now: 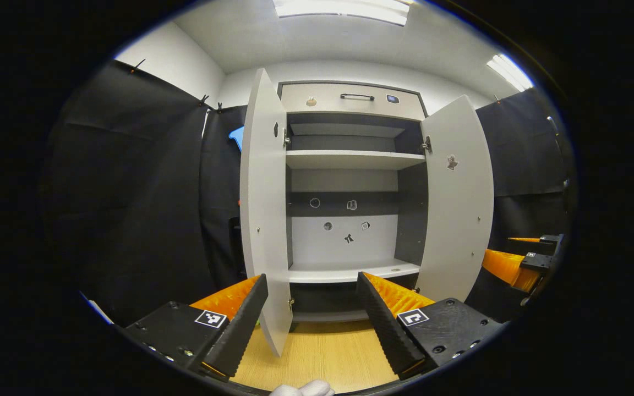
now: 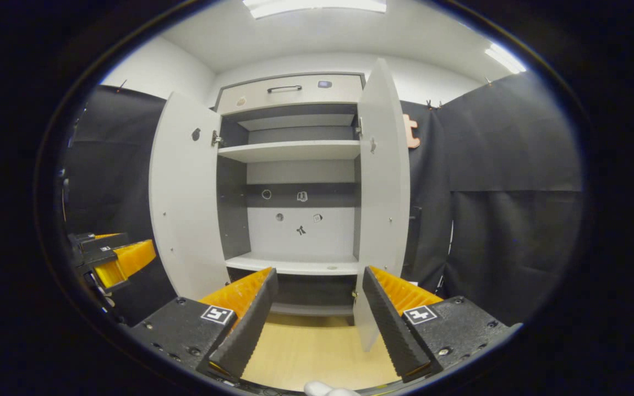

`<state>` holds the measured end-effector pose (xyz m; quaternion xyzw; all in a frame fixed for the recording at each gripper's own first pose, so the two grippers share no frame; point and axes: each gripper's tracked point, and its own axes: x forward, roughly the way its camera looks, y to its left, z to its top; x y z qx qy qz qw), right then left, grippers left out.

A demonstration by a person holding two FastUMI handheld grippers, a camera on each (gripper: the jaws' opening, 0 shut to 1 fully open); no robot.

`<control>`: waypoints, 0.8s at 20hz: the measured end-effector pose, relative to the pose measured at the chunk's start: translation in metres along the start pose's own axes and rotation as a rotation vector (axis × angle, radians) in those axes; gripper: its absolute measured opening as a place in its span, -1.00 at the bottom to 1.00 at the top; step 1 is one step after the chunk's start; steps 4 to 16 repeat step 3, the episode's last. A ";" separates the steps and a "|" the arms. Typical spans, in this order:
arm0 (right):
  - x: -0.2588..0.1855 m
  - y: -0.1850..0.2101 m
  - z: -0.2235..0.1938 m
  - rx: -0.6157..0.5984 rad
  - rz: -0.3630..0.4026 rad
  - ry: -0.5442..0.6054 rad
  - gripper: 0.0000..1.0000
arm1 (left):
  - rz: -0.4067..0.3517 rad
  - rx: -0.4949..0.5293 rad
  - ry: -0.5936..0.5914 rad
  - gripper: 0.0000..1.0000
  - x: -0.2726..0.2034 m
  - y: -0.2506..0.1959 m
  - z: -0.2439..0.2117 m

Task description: Open the right door of the double-door shoe cabinet with the right hand, and open the left door with the left hand.

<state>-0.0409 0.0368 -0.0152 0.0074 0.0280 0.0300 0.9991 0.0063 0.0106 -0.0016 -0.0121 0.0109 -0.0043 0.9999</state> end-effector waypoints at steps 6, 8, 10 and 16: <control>-0.002 0.003 0.000 -0.006 -0.001 -0.004 0.94 | -0.006 -0.005 0.004 0.94 -0.001 0.000 -0.002; -0.002 0.003 0.000 -0.006 -0.001 -0.004 0.94 | -0.006 -0.005 0.004 0.94 -0.001 0.000 -0.002; -0.002 0.003 0.000 -0.006 -0.001 -0.004 0.94 | -0.006 -0.005 0.004 0.94 -0.001 0.000 -0.002; -0.002 0.003 0.000 -0.006 -0.001 -0.004 0.94 | -0.006 -0.005 0.004 0.94 -0.001 0.000 -0.002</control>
